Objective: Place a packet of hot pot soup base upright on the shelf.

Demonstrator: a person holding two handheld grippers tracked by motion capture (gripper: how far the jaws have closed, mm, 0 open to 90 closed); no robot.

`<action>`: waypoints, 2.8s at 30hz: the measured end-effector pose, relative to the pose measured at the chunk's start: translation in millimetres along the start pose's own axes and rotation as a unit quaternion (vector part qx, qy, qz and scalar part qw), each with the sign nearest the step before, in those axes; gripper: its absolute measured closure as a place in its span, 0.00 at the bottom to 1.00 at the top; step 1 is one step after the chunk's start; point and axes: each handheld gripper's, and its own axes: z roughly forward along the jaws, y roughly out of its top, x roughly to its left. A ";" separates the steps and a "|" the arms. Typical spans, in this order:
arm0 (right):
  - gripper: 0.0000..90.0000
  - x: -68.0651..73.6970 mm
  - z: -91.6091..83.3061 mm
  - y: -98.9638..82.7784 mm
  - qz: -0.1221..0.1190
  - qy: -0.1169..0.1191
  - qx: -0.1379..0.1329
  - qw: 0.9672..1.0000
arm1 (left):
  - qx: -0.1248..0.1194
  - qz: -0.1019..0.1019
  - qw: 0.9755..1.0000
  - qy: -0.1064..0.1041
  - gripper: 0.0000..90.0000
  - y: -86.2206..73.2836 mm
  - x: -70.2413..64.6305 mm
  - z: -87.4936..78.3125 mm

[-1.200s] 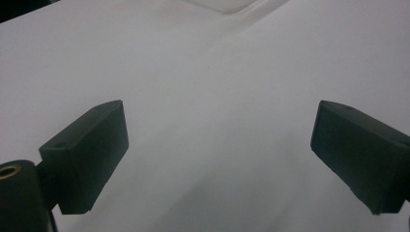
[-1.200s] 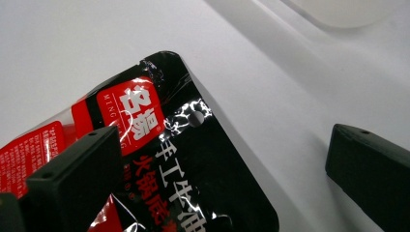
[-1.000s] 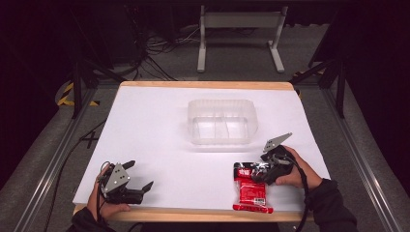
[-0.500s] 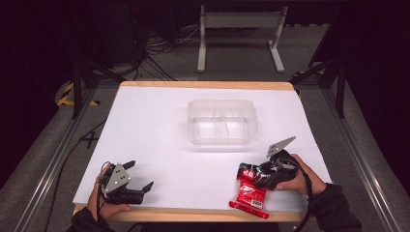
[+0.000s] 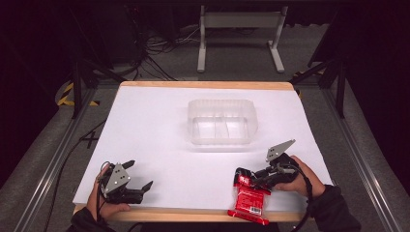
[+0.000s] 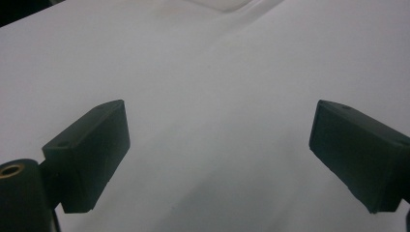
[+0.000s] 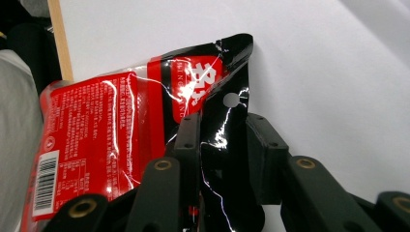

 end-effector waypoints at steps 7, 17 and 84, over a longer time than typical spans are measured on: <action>0.79 2.8 -0.9 1.7 0.005 0.017 -0.007 1.000 | -0.002 -0.004 1.000 -0.002 0.09 0.1 0.8 -0.4; 0.94 10.3 -18.6 10.2 -0.014 -0.003 -0.052 0.999 | -0.006 -0.009 1.000 -0.002 0.09 0.6 1.7 -2.2; 0.98 58.2 -91.4 82.2 -0.041 -0.071 -0.156 0.984 | -0.023 -0.018 1.000 -0.004 0.09 1.5 4.7 -8.9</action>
